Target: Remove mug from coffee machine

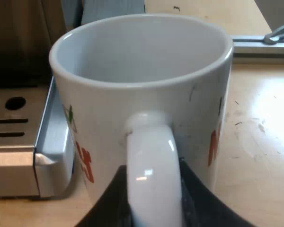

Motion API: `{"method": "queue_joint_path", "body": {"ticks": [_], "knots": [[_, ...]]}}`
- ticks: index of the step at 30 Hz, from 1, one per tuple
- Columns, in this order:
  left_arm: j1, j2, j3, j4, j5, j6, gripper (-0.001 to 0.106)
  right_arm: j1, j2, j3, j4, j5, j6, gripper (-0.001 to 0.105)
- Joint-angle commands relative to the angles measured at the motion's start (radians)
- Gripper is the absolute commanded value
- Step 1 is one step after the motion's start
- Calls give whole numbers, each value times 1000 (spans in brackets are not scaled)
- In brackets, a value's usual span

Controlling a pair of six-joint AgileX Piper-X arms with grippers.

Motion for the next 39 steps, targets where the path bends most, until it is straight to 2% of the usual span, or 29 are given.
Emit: {"method": "queue_joint_path", "body": {"ticks": [1,7,9,11,14,18,20,23,27,39], "knots": [[-5,-1,-6,-11,12,-4,61,-15,12,22,-93,31,-26,0],[-5,-1,-6,-11,12,-4,61,-104,72,75,-230,-49,-42,0],[-5,-1,-6,-11,12,-4,61,-159,109,80,-280,-84,-91,0],[-5,-1,-6,-11,12,-4,61,-224,149,80,-359,-159,-177,0],[-5,-1,-6,-11,12,-4,61,-303,197,80,-466,-235,-222,0],[-5,-1,-6,-11,12,-4,61,-379,253,80,-540,-270,-239,0],[-5,-1,-6,-11,12,-4,61,-435,308,80,-600,-371,-249,0],[-5,-1,-6,-11,12,-4,61,-491,392,80,-710,-463,-337,0],[-5,-1,-6,-11,12,-4,61,-524,499,80,-870,-485,-348,0],[-5,-1,-6,-11,12,-4,61,-540,743,80,-1086,-485,-350,0]]}}
